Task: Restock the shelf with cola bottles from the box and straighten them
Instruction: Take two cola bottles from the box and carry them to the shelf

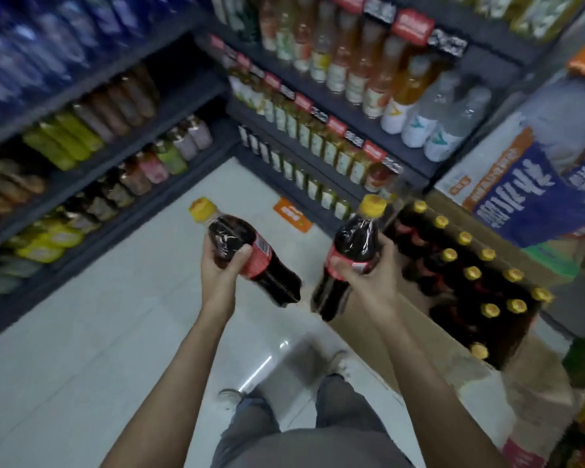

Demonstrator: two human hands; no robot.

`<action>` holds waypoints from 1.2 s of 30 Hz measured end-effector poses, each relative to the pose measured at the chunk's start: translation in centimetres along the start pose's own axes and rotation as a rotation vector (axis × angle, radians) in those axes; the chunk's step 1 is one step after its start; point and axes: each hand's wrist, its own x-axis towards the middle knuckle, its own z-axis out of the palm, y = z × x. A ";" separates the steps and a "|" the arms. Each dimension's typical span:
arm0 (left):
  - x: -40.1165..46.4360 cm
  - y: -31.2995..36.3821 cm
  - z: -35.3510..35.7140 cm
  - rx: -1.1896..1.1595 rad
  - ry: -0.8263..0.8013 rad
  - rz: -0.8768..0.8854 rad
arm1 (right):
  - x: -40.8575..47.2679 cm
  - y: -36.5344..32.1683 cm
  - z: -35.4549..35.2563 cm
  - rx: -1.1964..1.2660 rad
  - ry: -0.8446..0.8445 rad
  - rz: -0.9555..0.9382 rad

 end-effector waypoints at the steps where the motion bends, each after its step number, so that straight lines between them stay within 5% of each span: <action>1: -0.2 0.9 -2.9 -0.022 0.042 -0.005 | -0.8 -0.5 2.8 -0.017 -0.035 -0.002; 13: -7.8 8.0 -40.5 -0.084 0.403 -0.047 | -14.1 -5.2 41.2 0.068 -0.638 0.111; 25: -4.6 20.5 -73.1 0.371 0.860 0.251 | -22.6 -14.8 79.3 0.194 -1.029 0.132; 30: -0.4 28.4 -84.8 0.530 0.957 0.388 | -25.0 -21.8 93.4 0.253 -1.124 -0.037; 36: 6.9 35.4 -98.5 0.588 1.042 0.614 | -27.2 -29.3 107.7 0.298 -1.009 -0.509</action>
